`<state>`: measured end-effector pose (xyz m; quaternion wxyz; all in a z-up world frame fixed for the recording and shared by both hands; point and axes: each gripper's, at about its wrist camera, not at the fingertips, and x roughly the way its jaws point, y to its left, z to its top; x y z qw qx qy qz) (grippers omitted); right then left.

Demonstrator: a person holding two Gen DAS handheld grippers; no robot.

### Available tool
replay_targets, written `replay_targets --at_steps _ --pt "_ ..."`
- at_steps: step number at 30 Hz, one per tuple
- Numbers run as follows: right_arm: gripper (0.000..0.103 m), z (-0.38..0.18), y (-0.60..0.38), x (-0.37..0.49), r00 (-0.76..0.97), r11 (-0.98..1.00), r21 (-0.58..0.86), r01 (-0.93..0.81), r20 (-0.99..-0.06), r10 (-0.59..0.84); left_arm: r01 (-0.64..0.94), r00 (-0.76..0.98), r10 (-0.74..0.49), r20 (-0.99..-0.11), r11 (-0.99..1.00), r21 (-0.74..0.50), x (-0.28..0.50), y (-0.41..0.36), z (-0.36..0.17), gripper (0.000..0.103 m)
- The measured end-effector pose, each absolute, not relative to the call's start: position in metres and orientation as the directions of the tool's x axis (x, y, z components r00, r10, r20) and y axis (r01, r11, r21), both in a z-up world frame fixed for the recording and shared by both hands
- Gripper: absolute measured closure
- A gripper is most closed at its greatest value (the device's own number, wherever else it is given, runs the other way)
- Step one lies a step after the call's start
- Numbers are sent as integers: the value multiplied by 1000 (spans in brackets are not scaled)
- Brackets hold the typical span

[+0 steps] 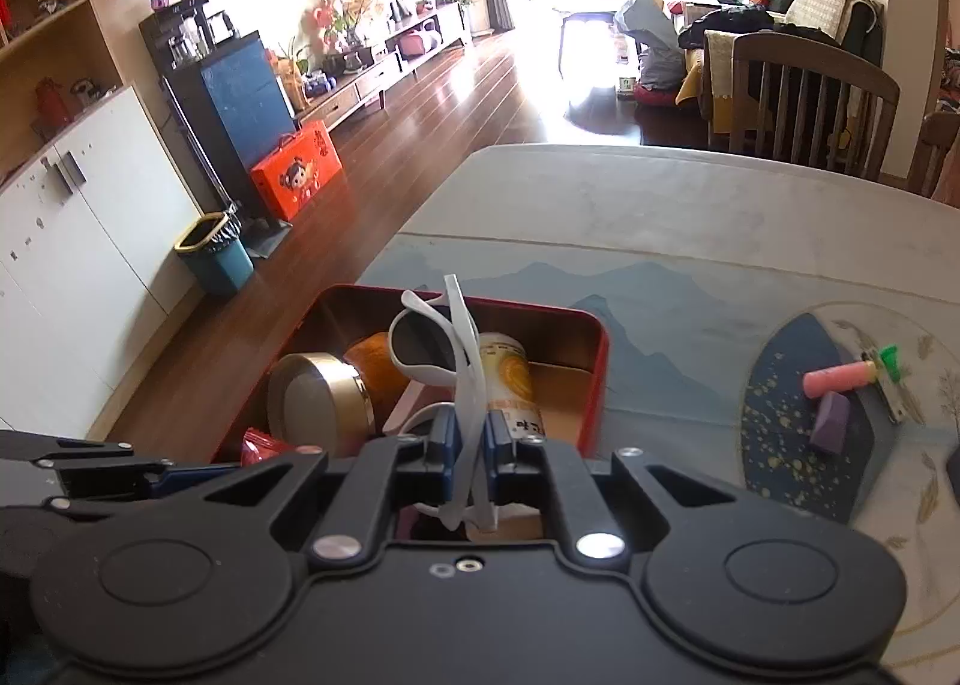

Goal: Organize rigid objects
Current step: 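Lower the snack packet and sunglasses into the tin and open both tools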

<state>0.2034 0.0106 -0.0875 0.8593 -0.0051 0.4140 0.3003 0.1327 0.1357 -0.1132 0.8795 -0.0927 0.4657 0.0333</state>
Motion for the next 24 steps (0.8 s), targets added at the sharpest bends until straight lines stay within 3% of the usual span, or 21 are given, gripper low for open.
replay_targets --at_steps 14,24 --pt "92 -98 34 205 455 818 198 -540 -749 482 -164 525 -28 -850 977 -134 139 146 -130 81" --pt "79 -96 32 201 459 824 200 -530 -749 478 -169 505 -24 -863 978 -126 148 146 -138 81"
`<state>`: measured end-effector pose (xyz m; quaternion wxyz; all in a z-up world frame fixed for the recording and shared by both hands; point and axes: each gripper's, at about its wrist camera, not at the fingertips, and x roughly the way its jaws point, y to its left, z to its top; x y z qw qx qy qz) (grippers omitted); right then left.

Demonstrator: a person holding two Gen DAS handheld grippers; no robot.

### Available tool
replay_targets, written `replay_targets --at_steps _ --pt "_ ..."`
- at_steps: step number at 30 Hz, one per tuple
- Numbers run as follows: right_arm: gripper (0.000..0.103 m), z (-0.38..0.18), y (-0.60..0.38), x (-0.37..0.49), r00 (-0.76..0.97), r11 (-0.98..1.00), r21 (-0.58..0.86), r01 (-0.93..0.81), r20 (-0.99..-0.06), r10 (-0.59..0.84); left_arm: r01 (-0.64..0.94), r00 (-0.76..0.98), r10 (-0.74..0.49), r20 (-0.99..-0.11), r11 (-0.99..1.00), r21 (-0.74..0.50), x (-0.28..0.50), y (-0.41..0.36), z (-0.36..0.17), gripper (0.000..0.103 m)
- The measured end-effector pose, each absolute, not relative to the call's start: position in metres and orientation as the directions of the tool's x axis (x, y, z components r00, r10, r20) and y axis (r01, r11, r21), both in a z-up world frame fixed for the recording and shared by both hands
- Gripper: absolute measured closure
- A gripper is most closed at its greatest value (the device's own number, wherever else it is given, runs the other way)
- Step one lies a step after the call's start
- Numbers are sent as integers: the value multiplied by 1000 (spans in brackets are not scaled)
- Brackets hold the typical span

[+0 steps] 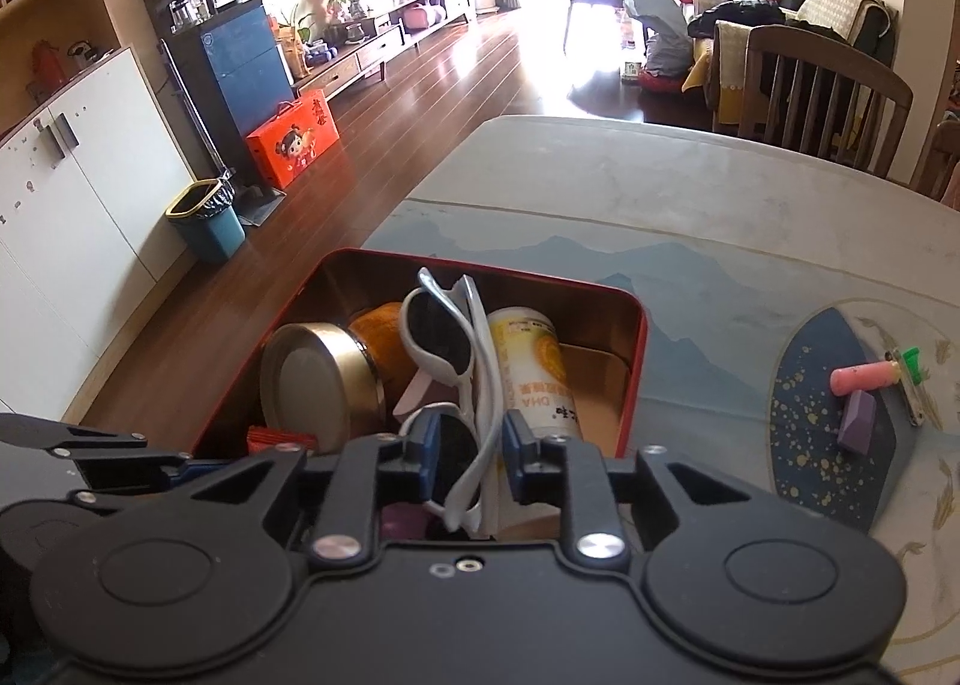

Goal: Organize rigid objects
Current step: 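Lower the snack packet and sunglasses into the tin and open both tools, then lift both tools out of the tin and back over the mat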

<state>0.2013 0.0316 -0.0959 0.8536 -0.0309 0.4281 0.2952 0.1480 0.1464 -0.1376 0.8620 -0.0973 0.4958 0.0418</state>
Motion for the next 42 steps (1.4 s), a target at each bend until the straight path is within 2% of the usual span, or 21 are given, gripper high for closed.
replay_targets --at_steps 5,21,25,27,29,33,36,38,42 --pt "67 -92 25 197 463 823 212 -527 -741 487 -175 505 -10 -863 978 -115 148 143 -137 81" --pt "40 -73 3 172 494 817 233 -527 -699 517 -138 557 -35 -830 981 -134 125 130 -117 80" --pt "33 -64 -7 164 507 813 240 -531 -679 531 -141 575 -35 -818 980 -141 117 127 -109 71" --pt "30 -60 -12 159 517 811 242 -532 -667 537 -140 582 -33 -813 980 -139 114 124 -105 62" --pt "26 -56 -19 154 521 809 250 -532 -656 545 -142 600 -18 -800 982 -128 110 120 -100 45" --pt "21 -52 -34 147 536 808 261 -529 -635 556 -122 630 -6 -776 987 -107 105 109 -89 42" --pt "12 -48 -49 142 554 813 273 -514 -618 558 -105 646 -12 -764 989 -104 104 99 -83 40" --pt "6 -46 -60 141 568 821 277 -499 -612 551 -94 657 -15 -754 990 -102 104 90 -78 34" --pt "0 -45 -86 142 598 838 288 -463 -596 535 -76 680 -20 -733 992 -98 106 74 -72 32"
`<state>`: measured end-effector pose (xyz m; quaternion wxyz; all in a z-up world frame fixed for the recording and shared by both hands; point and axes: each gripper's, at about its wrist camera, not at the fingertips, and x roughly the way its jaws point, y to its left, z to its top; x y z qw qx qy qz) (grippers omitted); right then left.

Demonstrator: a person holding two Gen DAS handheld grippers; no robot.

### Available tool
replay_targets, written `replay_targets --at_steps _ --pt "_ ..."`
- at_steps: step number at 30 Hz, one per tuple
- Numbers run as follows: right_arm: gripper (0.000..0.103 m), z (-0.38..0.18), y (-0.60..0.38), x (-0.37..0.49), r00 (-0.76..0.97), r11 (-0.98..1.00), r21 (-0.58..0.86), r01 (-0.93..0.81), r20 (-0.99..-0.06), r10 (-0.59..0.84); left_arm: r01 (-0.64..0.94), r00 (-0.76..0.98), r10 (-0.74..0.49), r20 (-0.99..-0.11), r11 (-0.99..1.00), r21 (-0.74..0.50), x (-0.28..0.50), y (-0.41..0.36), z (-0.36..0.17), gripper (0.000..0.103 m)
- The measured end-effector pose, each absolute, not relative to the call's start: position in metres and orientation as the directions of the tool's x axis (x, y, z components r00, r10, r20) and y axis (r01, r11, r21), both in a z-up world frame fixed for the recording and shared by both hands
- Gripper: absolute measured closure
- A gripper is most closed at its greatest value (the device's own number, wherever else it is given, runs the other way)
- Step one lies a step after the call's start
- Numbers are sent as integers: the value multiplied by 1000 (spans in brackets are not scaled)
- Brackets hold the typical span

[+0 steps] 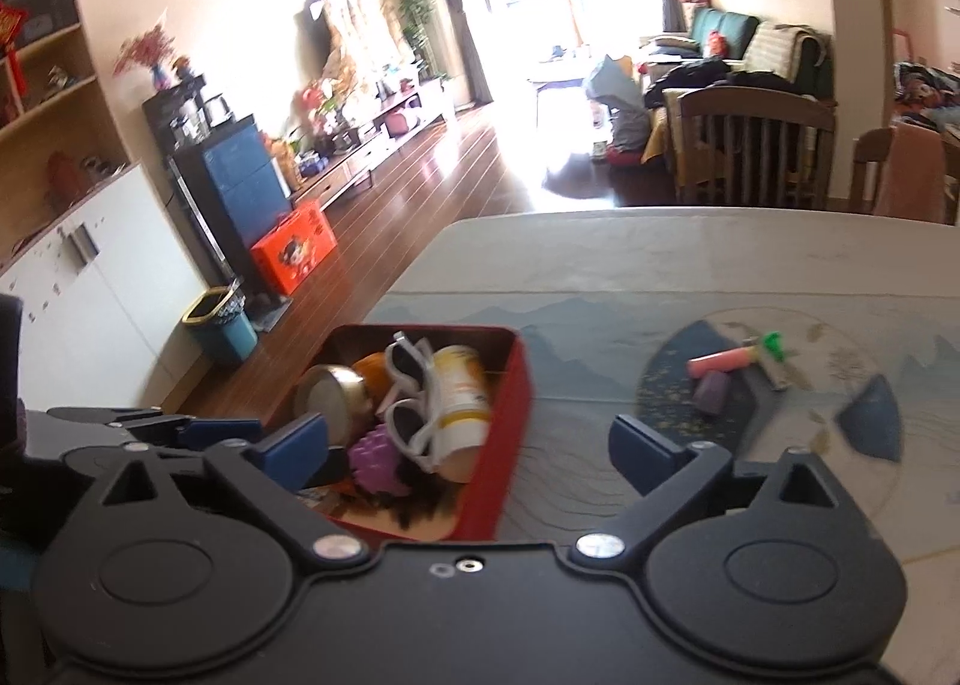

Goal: Organize rigid objects
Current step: 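Lift both tools out of the tin and back over the mat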

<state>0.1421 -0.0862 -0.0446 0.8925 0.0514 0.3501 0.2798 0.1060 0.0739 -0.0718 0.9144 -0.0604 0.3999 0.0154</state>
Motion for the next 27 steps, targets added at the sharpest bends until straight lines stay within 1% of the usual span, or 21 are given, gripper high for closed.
replay_targets --at_steps 3,8,14,27 --pt "0 -44 -106 143 622 854 293 -431 -589 516 -68 699 -22 -715 993 -96 107 59 -67 31" --pt "0 -46 -137 150 645 873 280 -398 -591 484 -56 714 -49 -698 990 -127 113 37 -61 23" --pt "0 -52 -176 167 657 887 251 -388 -600 457 -32 726 -64 -684 991 -127 127 2 -59 20" --pt "0 -68 -234 224 634 882 154 -446 -641 432 -42 706 -26 -708 996 -79 176 -69 -85 20"
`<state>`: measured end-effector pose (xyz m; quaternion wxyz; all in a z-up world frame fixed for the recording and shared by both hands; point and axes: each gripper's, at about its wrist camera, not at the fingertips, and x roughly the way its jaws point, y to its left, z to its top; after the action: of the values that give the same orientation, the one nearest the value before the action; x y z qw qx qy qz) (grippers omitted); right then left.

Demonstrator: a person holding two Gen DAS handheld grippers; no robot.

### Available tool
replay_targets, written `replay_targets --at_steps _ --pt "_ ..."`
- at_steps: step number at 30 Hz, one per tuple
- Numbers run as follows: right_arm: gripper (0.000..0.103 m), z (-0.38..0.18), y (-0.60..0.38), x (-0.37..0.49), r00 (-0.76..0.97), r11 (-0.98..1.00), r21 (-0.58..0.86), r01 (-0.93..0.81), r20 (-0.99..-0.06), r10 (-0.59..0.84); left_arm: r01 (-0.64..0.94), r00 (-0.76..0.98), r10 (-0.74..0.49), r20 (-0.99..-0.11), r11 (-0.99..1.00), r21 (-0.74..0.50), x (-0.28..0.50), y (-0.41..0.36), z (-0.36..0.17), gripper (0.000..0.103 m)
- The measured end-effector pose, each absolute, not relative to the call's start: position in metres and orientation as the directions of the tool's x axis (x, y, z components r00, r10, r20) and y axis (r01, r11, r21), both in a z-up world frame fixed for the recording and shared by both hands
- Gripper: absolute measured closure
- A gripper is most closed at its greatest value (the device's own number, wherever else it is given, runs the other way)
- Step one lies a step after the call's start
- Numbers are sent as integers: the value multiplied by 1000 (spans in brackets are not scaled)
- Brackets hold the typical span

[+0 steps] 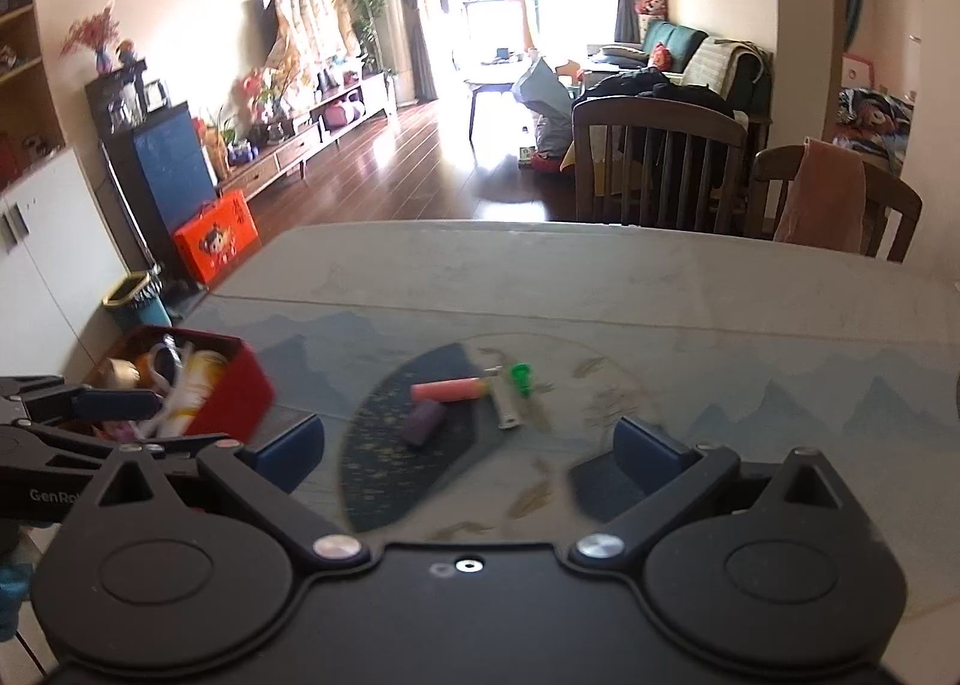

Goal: Organize rigid objects
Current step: 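Lift both tools out of the tin and back over the mat, then grasp the silver nail clipper with the right tool while the left tool grasps the purple block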

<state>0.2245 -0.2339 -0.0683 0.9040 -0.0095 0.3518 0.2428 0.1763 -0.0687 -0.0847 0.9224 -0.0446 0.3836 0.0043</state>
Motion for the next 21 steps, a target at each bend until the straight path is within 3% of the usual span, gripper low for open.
replay_targets --at_steps 13,19,21 --pt "2 -106 -245 286 558 837 132 -532 -688 464 -104 667 43 -744 994 -36 229 -106 -128 20" --pt "9 -126 -232 306 521 811 126 -571 -708 477 -97 657 54 -752 995 -13 248 -112 -145 20" --pt "16 -131 -227 315 503 807 141 -573 -717 482 -85 654 51 -755 996 -7 253 -116 -151 20"
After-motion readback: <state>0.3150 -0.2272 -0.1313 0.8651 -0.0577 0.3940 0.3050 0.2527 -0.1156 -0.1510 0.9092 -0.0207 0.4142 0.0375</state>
